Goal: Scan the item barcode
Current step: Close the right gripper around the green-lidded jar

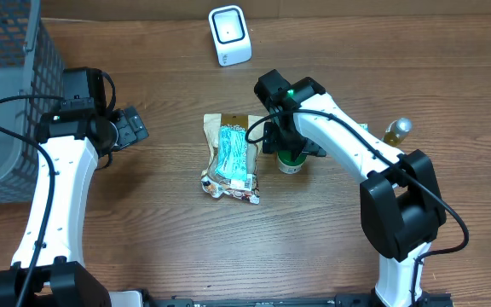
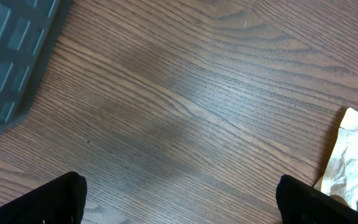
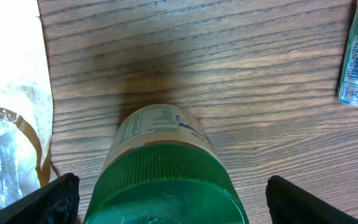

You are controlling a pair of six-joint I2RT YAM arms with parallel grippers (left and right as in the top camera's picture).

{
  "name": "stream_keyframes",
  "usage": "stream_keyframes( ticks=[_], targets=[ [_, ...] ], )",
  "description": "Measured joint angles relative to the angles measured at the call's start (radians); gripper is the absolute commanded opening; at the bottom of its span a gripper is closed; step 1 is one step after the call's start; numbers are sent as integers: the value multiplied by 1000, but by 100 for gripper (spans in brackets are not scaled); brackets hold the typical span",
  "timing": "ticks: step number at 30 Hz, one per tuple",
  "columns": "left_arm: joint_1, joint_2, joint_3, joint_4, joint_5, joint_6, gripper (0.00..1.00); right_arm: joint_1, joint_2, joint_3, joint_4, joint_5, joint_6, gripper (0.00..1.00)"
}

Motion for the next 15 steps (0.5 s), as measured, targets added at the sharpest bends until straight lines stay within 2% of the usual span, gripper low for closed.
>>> stream_keyframes(
  ticks=[7,15],
  targets=[
    [0,0,0,0,0,0,99,0,0,-50,38,-3,-10,93],
    [0,0,0,0,0,0,100,0,0,-88,94,-56,-100,90]
  ],
)
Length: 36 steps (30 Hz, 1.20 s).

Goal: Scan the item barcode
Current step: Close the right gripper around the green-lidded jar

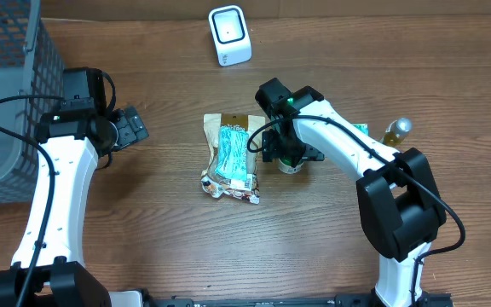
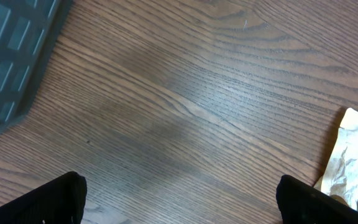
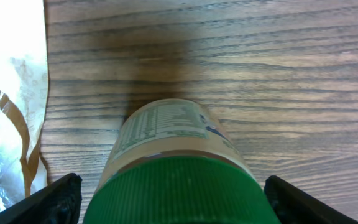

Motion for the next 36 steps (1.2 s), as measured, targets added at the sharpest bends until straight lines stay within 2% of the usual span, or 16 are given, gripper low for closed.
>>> stream_keyframes(
  ticks=[12,16,36],
  targets=[
    [0,0,0,0,0,0,100,0,0,-42,43,-19,-28,89],
    [0,0,0,0,0,0,100,0,0,-43,51,-19,-32,84],
    [0,0,0,0,0,0,100,-8,0,-43,55,-18,-32,81]
  ],
)
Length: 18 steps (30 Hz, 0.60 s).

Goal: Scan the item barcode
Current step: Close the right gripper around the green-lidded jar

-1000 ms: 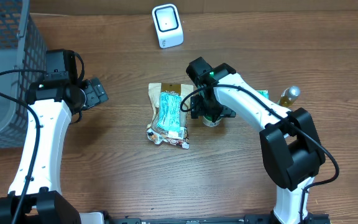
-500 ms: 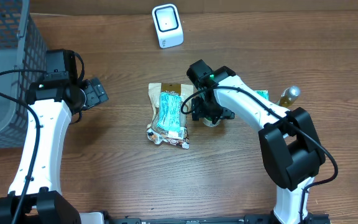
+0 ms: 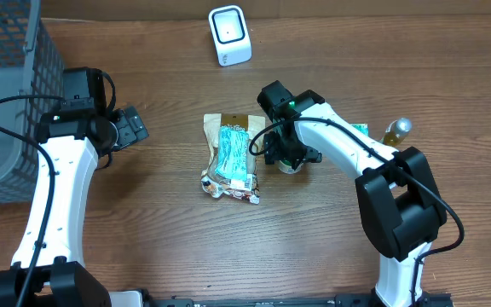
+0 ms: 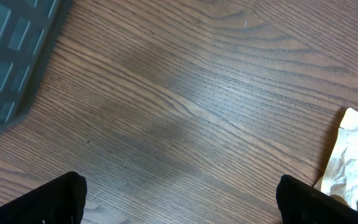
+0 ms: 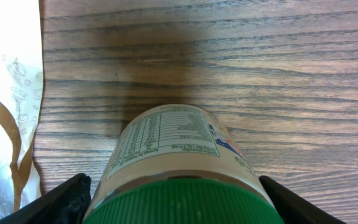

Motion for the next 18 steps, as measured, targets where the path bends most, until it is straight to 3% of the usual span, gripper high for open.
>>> stream_keyframes(
  ticks=[18],
  targets=[
    [0,0,0,0,0,0,100,-4,0,-4,-1,0,0,70]
  ],
)
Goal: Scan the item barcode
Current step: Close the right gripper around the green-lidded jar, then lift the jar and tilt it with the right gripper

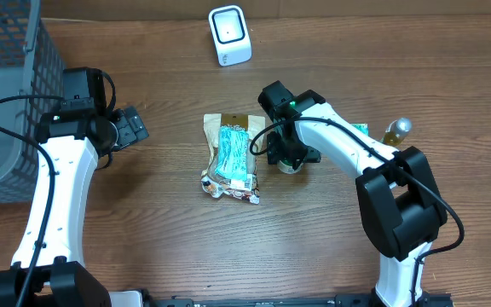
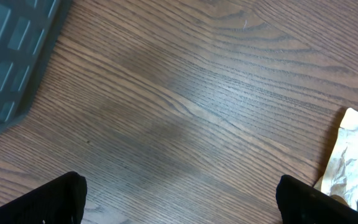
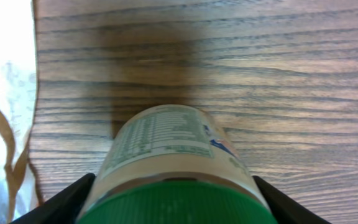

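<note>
A jar with a green lid and a cream label (image 3: pixel 173 146) stands on the table, mostly hidden under my right gripper (image 1: pixel 286 153) in the overhead view. In the right wrist view my right gripper (image 3: pixel 174 202) has both fingers against the jar's sides just below the lid. The white barcode scanner (image 1: pixel 229 35) sits at the back of the table. My left gripper (image 1: pixel 135 126) hangs open over bare wood at the left, holding nothing; its fingertips (image 2: pixel 61 196) show at the bottom of the left wrist view.
A snack bag with a teal pack on it (image 1: pixel 231 158) lies just left of the jar. A small bottle with a silver cap (image 1: pixel 396 130) and a green packet (image 1: pixel 361 128) sit to the right. A dark mesh basket (image 1: pixel 7 85) fills the far left.
My right gripper's fingers have drawn in further and now touch both sides of the jar. The left arm has not moved.
My right gripper was open above the green-lidded jar, with wide gaps on both sides. It then sat lower around the jar, and the fingers stood closer at each moment until they met its sides. The left arm stayed still throughout.
</note>
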You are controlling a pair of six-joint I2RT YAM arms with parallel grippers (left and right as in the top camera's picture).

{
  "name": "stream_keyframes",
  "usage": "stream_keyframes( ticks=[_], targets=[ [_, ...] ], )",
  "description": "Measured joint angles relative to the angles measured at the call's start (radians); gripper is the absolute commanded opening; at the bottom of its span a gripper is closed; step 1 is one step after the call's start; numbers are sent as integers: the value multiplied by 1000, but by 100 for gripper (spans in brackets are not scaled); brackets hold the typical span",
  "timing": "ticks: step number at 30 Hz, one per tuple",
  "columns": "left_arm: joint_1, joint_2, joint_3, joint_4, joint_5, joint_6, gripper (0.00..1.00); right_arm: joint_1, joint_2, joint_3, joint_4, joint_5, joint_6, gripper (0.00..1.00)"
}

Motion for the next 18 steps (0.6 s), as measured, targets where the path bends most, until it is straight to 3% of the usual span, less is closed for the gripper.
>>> stream_keyframes(
  ticks=[6,9,16,18],
  targets=[
    [0,0,0,0,0,0,100,-1,0,-1,-2,0,1,65],
    [0,0,0,0,0,0,100,-1,0,-1,-3,-1,2,54],
    [0,0,0,0,0,0,100,-1,0,1,-29,-1,0,52],
    [0,0,0,0,0,0,100,0,0,8,-62,-1,0,38]
  ],
)
